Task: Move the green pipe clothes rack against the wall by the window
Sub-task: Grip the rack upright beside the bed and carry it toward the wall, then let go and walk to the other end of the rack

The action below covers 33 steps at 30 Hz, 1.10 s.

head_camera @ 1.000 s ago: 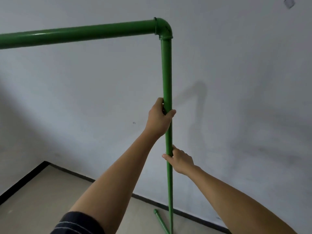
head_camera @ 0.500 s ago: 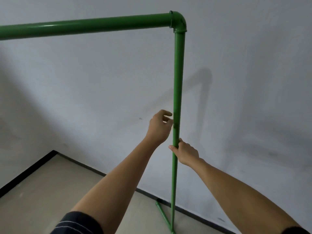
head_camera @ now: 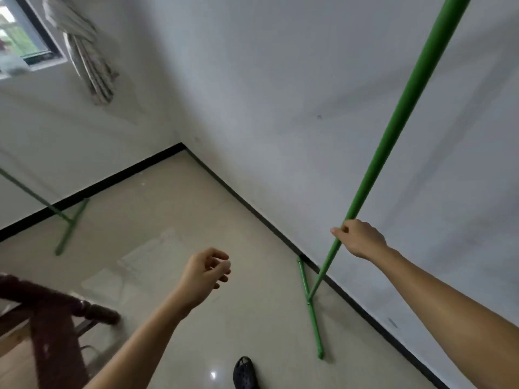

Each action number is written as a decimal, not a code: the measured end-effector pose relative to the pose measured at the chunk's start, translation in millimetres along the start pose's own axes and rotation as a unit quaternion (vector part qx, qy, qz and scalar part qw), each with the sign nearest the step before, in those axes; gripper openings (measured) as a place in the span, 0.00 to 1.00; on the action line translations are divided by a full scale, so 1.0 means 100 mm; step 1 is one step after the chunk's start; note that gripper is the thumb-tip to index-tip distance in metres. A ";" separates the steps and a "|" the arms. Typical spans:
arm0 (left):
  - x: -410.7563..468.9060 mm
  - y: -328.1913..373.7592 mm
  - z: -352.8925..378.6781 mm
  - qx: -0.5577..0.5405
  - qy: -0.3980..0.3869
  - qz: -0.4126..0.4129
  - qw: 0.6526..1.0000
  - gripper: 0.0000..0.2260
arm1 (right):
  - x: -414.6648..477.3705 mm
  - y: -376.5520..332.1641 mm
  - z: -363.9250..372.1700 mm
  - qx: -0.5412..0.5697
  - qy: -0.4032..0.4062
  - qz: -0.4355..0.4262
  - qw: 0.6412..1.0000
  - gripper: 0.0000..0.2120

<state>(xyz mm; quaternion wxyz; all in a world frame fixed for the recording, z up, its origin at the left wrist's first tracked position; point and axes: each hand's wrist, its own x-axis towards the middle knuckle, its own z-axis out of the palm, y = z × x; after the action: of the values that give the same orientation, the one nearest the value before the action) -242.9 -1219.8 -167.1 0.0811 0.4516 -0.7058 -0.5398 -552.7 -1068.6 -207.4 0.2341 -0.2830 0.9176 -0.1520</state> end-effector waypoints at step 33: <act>1.15 -2.22 -3.65 -0.269 0.310 -0.226 0.884 0.03 | 1.37 -4.88 2.36 0.160 -0.298 -0.204 0.919 0.02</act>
<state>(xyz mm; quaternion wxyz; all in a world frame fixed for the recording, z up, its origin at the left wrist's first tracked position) 32.5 -1556.6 -247.9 0.2901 0.7039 -0.3516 -0.5448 -311.7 -1571.5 -252.7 0.5025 -0.4548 0.6913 -0.2505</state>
